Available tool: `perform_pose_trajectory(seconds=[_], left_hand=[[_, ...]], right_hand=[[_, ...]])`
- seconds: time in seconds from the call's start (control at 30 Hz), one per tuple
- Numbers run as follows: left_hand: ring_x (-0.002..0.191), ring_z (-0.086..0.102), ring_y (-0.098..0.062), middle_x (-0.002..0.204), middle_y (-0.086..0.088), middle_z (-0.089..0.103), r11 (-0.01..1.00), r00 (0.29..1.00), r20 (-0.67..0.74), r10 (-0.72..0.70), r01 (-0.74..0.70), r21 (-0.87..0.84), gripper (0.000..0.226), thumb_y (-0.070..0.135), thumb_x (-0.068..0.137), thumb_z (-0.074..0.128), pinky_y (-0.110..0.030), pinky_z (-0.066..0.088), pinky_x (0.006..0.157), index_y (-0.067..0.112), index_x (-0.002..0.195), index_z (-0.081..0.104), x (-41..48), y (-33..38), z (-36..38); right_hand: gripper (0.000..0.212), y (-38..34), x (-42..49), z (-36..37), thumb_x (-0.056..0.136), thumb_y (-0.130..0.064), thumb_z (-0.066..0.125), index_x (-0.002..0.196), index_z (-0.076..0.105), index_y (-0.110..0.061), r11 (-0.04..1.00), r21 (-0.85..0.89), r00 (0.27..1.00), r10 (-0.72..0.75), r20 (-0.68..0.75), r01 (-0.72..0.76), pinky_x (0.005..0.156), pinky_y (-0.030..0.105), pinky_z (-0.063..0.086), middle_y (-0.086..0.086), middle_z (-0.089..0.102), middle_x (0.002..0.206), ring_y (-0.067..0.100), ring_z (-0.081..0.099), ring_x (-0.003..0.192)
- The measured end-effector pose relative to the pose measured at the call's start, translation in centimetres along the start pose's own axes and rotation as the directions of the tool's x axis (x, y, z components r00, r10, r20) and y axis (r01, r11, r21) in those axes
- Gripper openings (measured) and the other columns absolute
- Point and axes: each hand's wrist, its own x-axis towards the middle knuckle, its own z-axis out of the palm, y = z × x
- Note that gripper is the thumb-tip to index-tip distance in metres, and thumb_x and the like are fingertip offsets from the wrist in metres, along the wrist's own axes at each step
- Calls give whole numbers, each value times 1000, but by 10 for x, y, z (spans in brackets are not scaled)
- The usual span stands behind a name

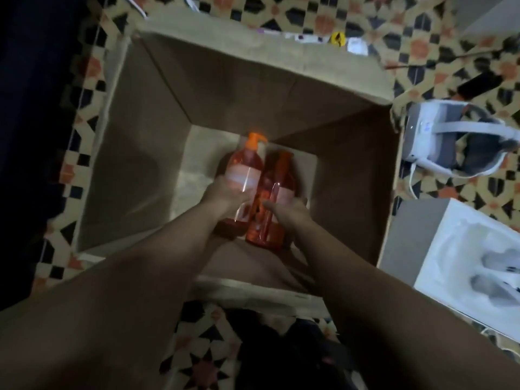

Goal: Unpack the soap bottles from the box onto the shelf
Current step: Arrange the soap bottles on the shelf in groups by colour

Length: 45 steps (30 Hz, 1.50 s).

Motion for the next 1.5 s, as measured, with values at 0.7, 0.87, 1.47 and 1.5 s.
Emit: perform_pose_trajectory(seconds=[0.7, 0.87, 1.47, 1.5], left_hand=[[106, 63, -32, 118, -10, 63, 972, 972, 83, -220, 211, 104, 78, 28, 61, 84, -47, 54, 94, 12, 131, 53, 55, -35, -12], [124, 50, -39, 139, -17, 45, 890, 937, 63, -344, 346, -295, 121, 38, 70, 83, -53, 46, 100, 11, 154, 0, 49, -9, 19], [123, 53, -36, 143, -16, 45, 970, 973, -1, -233, 232, 79, 125, 46, 54, 93, -43, 50, 94, 14, 149, 18, 44, -19, 21], [114, 57, -32, 138, -15, 50, 967, 974, 2, -225, 223, 120, 120, 50, 51, 93, -39, 52, 86, 13, 145, 28, 46, -20, 18]], right_hand=[[90, 7, 46, 27, 66, -49, 77, 139, 37, -15, 996, -51, 997, 70, 12, -69, 95, 45, 51, 7, 60, 119, 31, 62, 106], [102, 6, 49, 37, 76, -55, 67, 153, 15, -14, 993, -73, 995, 95, -31, -97, 103, 40, 40, 13, 37, 140, 35, 42, 128], [118, 13, 61, 13, 31, -60, 90, 130, 44, -16, 993, -110, 999, -32, 14, 34, 88, 45, 57, 4, 64, 117, 27, 66, 101], [120, 17, 69, 11, 24, -62, 89, 128, 46, -19, 994, -101, 999, -43, 28, 46, 85, 46, 58, 3, 66, 113, 26, 68, 98]])
